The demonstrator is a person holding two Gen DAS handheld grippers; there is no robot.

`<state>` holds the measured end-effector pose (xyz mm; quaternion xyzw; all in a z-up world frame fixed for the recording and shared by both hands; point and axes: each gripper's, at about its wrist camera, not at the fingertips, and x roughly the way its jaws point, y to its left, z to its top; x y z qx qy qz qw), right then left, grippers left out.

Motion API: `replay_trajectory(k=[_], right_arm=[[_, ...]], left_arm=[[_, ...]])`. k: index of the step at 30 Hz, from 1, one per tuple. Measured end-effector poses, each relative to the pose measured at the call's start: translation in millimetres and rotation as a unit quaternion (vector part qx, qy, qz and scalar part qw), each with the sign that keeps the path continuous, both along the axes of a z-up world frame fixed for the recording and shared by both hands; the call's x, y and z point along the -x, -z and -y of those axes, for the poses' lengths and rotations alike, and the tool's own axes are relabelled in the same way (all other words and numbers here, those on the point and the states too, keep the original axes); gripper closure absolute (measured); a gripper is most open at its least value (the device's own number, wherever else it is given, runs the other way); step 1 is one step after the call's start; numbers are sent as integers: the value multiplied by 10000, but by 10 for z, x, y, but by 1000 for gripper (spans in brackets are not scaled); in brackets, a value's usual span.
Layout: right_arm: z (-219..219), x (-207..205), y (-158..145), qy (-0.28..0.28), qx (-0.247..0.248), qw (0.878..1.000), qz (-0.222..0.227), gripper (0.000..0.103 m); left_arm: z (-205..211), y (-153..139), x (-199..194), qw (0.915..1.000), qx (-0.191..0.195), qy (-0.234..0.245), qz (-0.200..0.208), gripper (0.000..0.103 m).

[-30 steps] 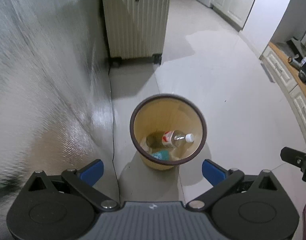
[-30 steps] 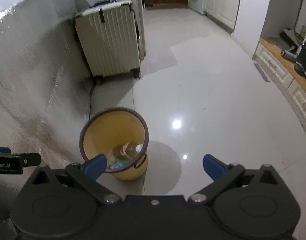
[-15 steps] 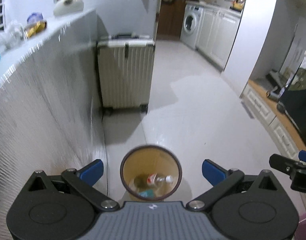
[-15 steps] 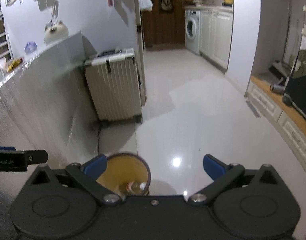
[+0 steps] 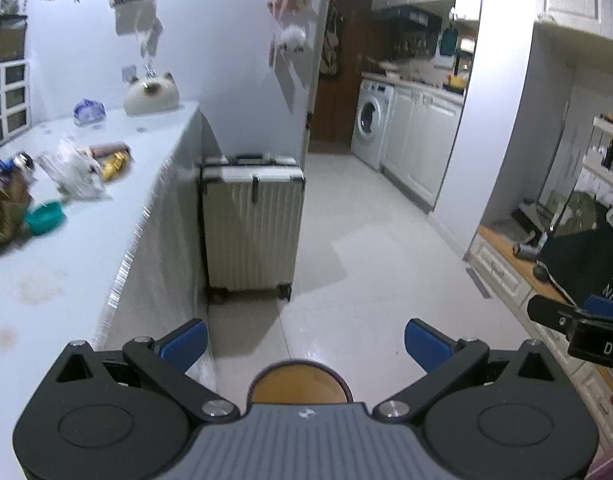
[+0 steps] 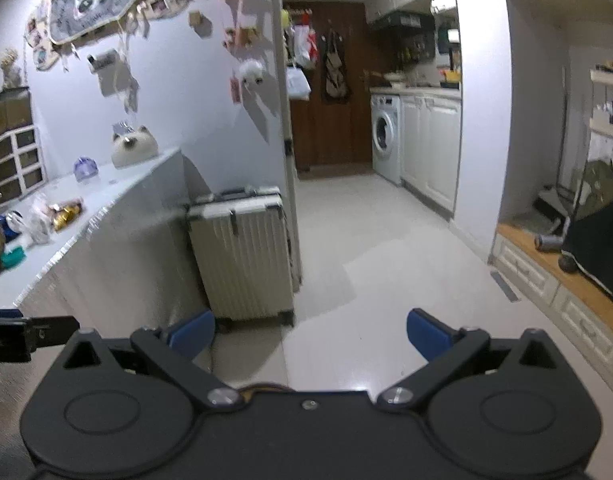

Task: Collect trash
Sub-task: 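Lift both tools from the wastebasket back toward the table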

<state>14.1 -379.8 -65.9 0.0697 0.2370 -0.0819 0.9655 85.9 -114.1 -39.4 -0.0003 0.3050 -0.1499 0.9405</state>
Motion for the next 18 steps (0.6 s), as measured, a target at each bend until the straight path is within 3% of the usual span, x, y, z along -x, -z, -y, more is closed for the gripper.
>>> replay_trajectory(k=[10, 18], right_arm=[[-586, 25, -434, -482, 56, 9975, 519, 0], [-1232, -125, -629, -989, 48, 9928, 679, 0]], left_arm=[[-652, -491, 160, 9971, 69, -461, 600, 0], [-1348, -707, 251, 9935, 17, -817, 796, 0]])
